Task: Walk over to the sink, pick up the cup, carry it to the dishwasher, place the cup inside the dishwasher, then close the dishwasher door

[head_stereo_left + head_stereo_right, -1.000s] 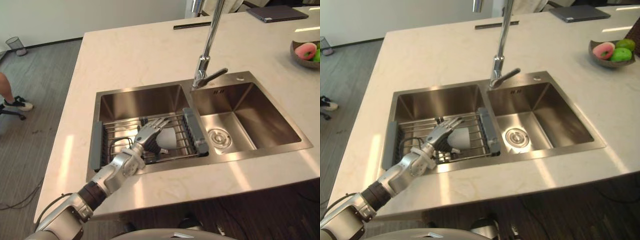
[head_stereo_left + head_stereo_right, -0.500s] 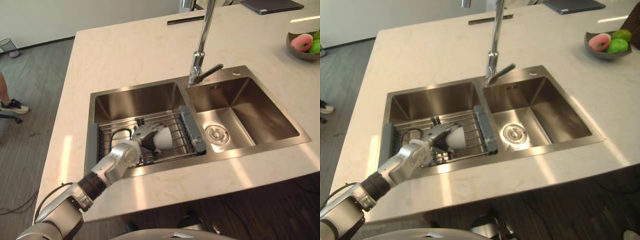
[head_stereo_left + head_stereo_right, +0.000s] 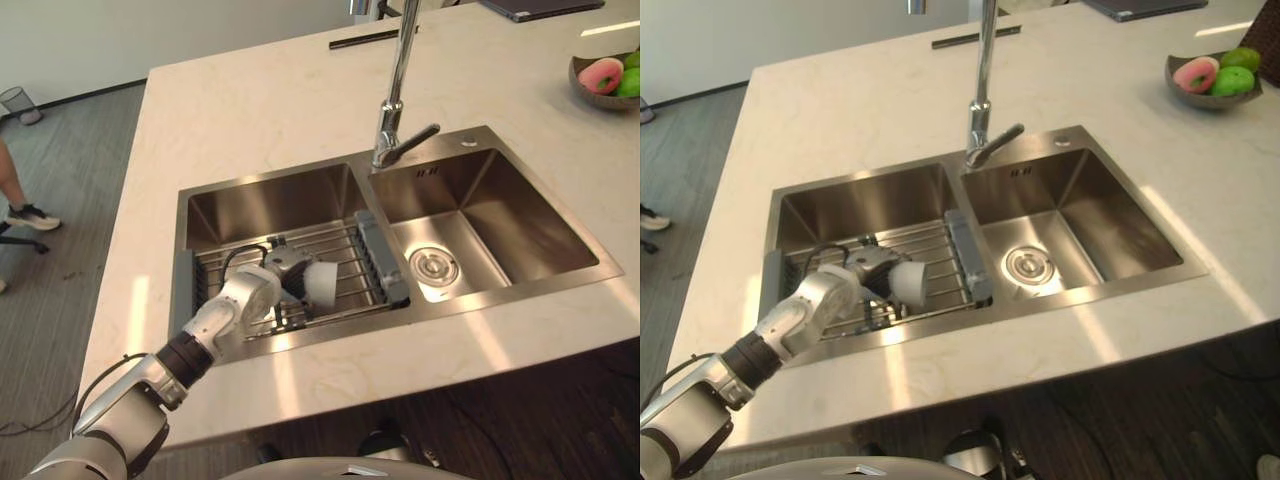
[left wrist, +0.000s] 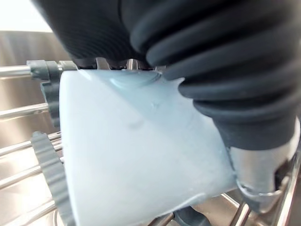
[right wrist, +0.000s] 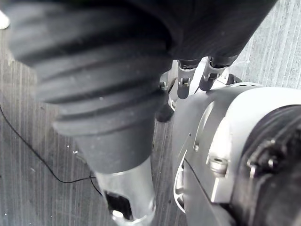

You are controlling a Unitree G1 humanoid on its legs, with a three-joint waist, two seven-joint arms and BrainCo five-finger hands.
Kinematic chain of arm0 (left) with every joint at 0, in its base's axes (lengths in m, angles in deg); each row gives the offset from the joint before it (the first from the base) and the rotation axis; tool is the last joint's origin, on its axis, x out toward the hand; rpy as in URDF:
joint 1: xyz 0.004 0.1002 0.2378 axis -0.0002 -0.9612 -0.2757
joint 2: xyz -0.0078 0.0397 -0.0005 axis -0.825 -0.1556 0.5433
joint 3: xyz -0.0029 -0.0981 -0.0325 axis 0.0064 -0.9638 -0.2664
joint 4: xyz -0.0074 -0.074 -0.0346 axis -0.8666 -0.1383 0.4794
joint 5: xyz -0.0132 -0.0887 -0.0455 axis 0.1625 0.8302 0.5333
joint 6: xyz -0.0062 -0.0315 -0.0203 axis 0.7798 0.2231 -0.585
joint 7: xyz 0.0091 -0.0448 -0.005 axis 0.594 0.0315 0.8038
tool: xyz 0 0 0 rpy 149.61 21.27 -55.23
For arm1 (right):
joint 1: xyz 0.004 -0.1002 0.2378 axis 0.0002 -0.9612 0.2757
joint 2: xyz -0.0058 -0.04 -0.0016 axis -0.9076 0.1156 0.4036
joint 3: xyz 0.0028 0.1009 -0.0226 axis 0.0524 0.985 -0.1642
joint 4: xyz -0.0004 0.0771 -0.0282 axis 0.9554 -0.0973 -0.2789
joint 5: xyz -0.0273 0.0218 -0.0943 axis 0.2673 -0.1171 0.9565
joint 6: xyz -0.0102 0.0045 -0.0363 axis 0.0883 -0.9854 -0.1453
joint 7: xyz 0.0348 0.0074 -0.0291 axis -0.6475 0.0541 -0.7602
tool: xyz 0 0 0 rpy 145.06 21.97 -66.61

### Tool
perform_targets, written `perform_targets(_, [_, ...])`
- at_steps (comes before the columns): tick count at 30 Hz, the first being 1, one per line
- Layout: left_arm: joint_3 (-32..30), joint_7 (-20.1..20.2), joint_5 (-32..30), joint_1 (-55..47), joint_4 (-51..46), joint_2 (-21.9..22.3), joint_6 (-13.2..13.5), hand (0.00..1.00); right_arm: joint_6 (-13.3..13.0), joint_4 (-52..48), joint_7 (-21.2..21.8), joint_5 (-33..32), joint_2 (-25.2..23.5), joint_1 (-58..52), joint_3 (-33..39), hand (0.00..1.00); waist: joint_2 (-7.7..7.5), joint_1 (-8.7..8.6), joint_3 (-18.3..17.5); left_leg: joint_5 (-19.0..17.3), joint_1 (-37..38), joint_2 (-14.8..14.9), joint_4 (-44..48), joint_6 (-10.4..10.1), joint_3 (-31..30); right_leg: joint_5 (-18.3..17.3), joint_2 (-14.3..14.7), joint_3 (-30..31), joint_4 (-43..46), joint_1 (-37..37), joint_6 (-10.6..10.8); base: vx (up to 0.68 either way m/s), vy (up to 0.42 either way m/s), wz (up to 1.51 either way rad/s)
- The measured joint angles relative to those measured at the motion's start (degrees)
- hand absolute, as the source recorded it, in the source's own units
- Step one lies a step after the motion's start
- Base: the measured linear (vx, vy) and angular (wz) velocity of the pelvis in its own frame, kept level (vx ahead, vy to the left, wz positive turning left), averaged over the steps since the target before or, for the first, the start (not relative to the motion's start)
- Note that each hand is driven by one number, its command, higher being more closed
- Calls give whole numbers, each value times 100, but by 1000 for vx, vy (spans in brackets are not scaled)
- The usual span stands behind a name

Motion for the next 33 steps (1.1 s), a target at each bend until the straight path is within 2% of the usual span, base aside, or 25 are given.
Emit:
perform_targets(2, [23,-16,149,16,5,-1,51,100,-4,1,-3,0,6,-1,-52,0,9,-25,5,0,1,1,0,-1,5,4,0,5,0,-1,6,0,0,0])
perform_targets(5, [163,-431,674,6,55,6,195,100,-5,0,-13,2,37,-2,-219,0,28,-51,15,-4,4,5,0,-6,25,6,2,20,0,-8,10,0,0,-1])
perform_targets(6, [222,-790,1017,7,165,-10,297,100,-5,0,-13,9,35,-2,-223,0,34,-64,14,-8,6,16,0,-12,39,6,12,32,0,-14,10,0,0,-4])
perform_targets(7, [247,-910,1134,6,219,-17,346,100,-3,1,-13,10,34,-2,-226,0,35,-67,14,-10,8,21,0,-15,47,6,16,39,-1,-18,10,0,0,-8])
perform_targets(9, [280,-1656,1724,-39,428,-33,627,100,-5,-1,-13,60,39,-2,-239,0,48,-73,20,-23,14,42,1,-34,106,7,35,102,0,-52,11,2,-1,-13])
perform_targets(12, [237,-2432,2372,-212,443,-57,1058,100,-24,-7,-8,70,51,-2,-223,0,96,-93,89,-27,25,48,1,-39,114,7,40,99,1,-47,11,8,-8,-3])
perform_targets(14, [-135,-3122,3198,-521,317,-57,1492,100,-65,-34,9,244,75,-58,-202,0,112,-80,147,-12,-28,47,2,-33,26,12,39,-82,4,-36,22,9,-9,16])
perform_targets(15, [-330,-3271,3395,-605,230,-59,1579,100,-79,-43,20,283,75,-97,-193,0,109,-61,150,-6,-42,45,2,-30,-31,14,39,-188,4,-9,24,34,-20,31])
perform_targets(17, [-1437,-3669,4206,-813,-247,-97,2002,100,-108,-84,57,451,72,-265,-102,0,97,150,158,17,-50,36,3,-20,-251,16,42,-576,6,147,27,37,-28,43])
perform_targets(18, [-1729,-3732,4412,-828,-381,-137,2135,100,-100,-126,59,517,70,-305,-97,0,96,213,158,23,-51,31,3,-17,-314,15,43,-655,6,184,27,-8,-22,47])
perform_targets(19, [-2266,-3798,4852,-845,-693,-291,2394,100,-83,-195,66,599,65,-343,-67,0,84,359,159,33,-64,20,3,-11,-403,1,40,-739,21,209,33,-22,-10,36])
perform_targets(22, [-3304,-3793,5850,-849,-1406,-454,2961,100,62,-200,87,739,63,-283,307,0,40,738,150,77,-154,-32,3,27,-590,-140,-35,-845,220,182,88,-3,11,37])
perform_targets(25, [-3962,-3831,6510,-914,-1665,-455,3284,100,176,-212,103,923,45,-202,422,0,-43,980,126,102,-150,-40,4,37,-737,-178,-46,-945,333,221,65,5,10,27])
perform_targets(27, [-4453,-3785,7224,-1037,-1720,-433,3325,100,236,-214,131,1053,-33,-97,518,0,-162,1128,56,112,-150,-42,4,37,-758,-188,-47,-942,353,225,56,-1,3,4])
perform_targets(30, [-4889,-3696,7880,-1327,-1734,-295,3313,100,174,-201,123,1339,-152,-58,542,0,-299,1230,-23,128,-150,-74,4,50,-799,-287,-92,-938,438,211,61,-14,3,4])
perform_targets(33, [-5028,-3811,7963,-1798,-1861,101,3099,100,-31,-164,88,1964,-163,-65,577,0,-315,1361,-38,148,-143,-124,3,80,-849,-341,-167,-938,589,180,63,-28,24,8])
